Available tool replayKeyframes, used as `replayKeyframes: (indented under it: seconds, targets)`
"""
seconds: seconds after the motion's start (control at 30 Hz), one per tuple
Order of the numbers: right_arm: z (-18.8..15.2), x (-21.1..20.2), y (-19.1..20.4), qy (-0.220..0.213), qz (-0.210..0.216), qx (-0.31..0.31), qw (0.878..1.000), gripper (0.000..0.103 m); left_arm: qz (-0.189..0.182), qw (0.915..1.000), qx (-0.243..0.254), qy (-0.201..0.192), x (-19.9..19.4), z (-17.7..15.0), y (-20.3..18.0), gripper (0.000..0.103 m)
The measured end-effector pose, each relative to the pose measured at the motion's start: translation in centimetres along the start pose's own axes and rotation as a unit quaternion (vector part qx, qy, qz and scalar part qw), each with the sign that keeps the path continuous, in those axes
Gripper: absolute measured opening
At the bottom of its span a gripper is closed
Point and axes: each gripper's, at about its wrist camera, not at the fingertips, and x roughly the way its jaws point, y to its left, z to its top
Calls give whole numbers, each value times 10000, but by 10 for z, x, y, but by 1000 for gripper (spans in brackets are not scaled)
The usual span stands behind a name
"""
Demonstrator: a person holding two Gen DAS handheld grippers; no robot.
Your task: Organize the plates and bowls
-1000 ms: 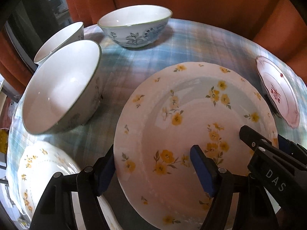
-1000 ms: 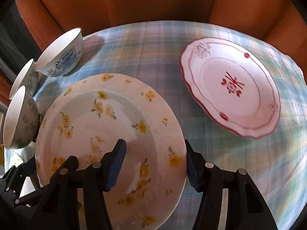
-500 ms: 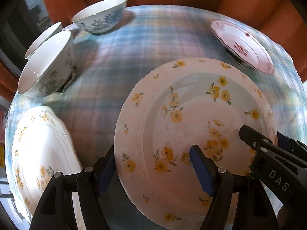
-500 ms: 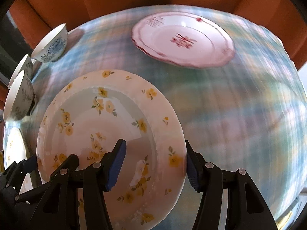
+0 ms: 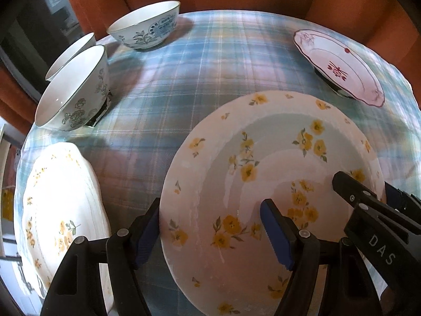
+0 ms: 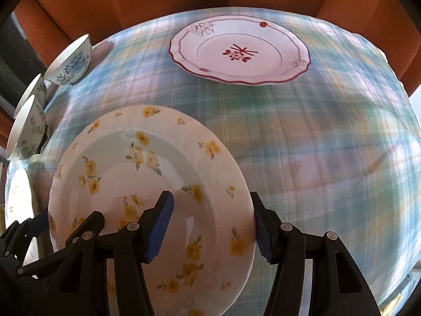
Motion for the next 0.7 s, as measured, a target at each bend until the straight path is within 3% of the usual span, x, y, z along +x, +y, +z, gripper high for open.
replayKeyframes:
  seconds: [0.17,0.7]
  targets:
    - [7,3,-2,100,107,-8,9999,62,46,10000,-69,-17,-1,-1,0,75]
    - [-4,-33,0,-10,-193,140,9997,62,-283,9993,210,-104,-31,-6,2,74]
